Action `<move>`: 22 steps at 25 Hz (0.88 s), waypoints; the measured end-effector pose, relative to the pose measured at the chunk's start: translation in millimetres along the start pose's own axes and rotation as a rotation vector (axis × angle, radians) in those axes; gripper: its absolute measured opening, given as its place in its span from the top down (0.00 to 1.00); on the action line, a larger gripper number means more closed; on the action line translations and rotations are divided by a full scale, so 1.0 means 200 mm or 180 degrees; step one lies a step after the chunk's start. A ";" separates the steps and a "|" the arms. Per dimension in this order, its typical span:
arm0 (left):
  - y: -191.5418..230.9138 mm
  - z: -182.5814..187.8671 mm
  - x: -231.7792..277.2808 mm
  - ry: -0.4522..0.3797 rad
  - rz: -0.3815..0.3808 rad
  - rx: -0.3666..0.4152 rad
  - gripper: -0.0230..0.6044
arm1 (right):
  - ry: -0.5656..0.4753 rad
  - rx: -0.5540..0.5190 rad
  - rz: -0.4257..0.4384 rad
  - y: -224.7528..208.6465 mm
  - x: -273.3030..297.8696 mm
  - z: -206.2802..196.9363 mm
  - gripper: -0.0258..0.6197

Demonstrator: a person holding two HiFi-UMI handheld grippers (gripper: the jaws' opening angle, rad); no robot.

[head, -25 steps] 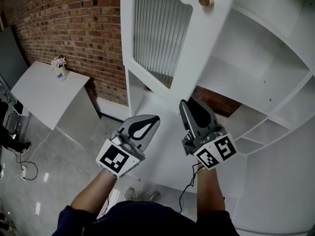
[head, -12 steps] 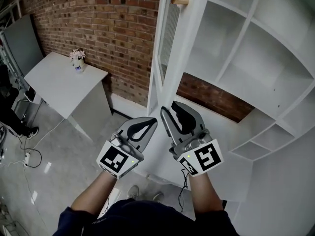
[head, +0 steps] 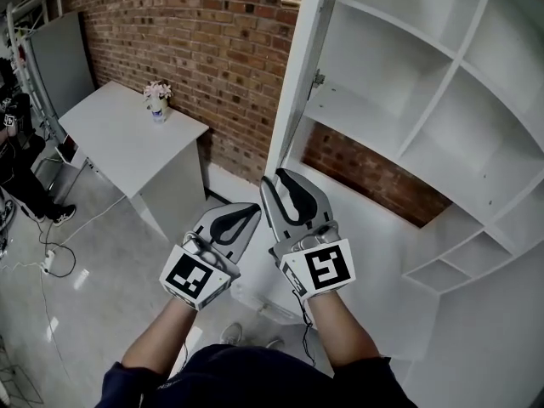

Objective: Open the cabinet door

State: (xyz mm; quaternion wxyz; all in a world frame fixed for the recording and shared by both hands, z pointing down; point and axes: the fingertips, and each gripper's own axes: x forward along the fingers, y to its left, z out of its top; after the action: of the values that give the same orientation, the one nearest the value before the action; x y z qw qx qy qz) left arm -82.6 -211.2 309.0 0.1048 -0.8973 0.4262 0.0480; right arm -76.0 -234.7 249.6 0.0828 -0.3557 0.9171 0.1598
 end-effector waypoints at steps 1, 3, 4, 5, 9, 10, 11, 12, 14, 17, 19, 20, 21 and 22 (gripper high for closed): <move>0.01 0.00 -0.01 0.0004 -0.0003 0.0000 0.95 | -0.0005 -0.0014 -0.0007 0.02 0.03 0.00 0.79; 0.04 -0.01 -0.03 0.0007 -0.0012 -0.0004 0.95 | 0.0001 -0.0036 -0.0021 0.06 0.09 -0.01 0.79; 0.05 -0.01 -0.04 0.0006 -0.0015 -0.0011 0.95 | 0.0008 -0.0039 -0.0031 0.07 0.11 -0.01 0.79; 0.06 -0.01 -0.05 0.0006 -0.0015 -0.0020 0.95 | 0.0017 -0.0038 -0.0046 0.08 0.14 -0.02 0.79; 0.13 -0.03 -0.08 0.0031 -0.0013 -0.0034 0.95 | 0.0058 -0.0055 -0.0151 0.12 0.25 -0.03 0.79; 0.14 -0.03 -0.09 0.0029 -0.0014 -0.0036 0.95 | 0.0067 -0.0055 -0.0166 0.13 0.26 -0.04 0.79; 0.15 -0.03 -0.10 0.0025 -0.0017 -0.0040 0.95 | 0.0073 -0.0052 -0.0167 0.14 0.28 -0.04 0.79; 0.16 -0.03 -0.11 0.0024 -0.0024 -0.0046 0.95 | 0.0072 -0.0045 -0.0153 0.15 0.28 -0.04 0.79; 0.16 -0.04 -0.11 0.0027 -0.0054 -0.0060 0.95 | 0.0040 -0.0004 -0.0077 0.16 0.27 -0.04 0.79; 0.12 -0.05 -0.07 0.0032 -0.0152 -0.0075 0.95 | -0.0042 0.0092 0.0037 0.15 0.22 -0.01 0.80; 0.08 -0.06 -0.04 0.0032 -0.0232 -0.0088 0.95 | -0.0073 0.0136 0.0039 0.13 0.17 0.00 0.80; 0.06 -0.06 -0.03 0.0030 -0.0270 -0.0095 0.95 | -0.0077 0.0161 0.0027 0.11 0.14 0.01 0.80; 0.03 -0.06 -0.01 0.0025 -0.0306 -0.0103 0.95 | -0.0072 0.0189 0.0006 0.09 0.10 0.01 0.80; 0.01 -0.06 0.01 0.0021 -0.0341 -0.0110 0.95 | -0.0060 0.0219 -0.0023 0.07 0.07 0.00 0.80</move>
State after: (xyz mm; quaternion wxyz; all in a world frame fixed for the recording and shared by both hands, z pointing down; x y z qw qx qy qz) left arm -82.6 -215.9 319.9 0.0903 -0.9206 0.3770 0.0467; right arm -94.5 -233.5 248.4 0.1042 -0.3544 0.9199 0.1313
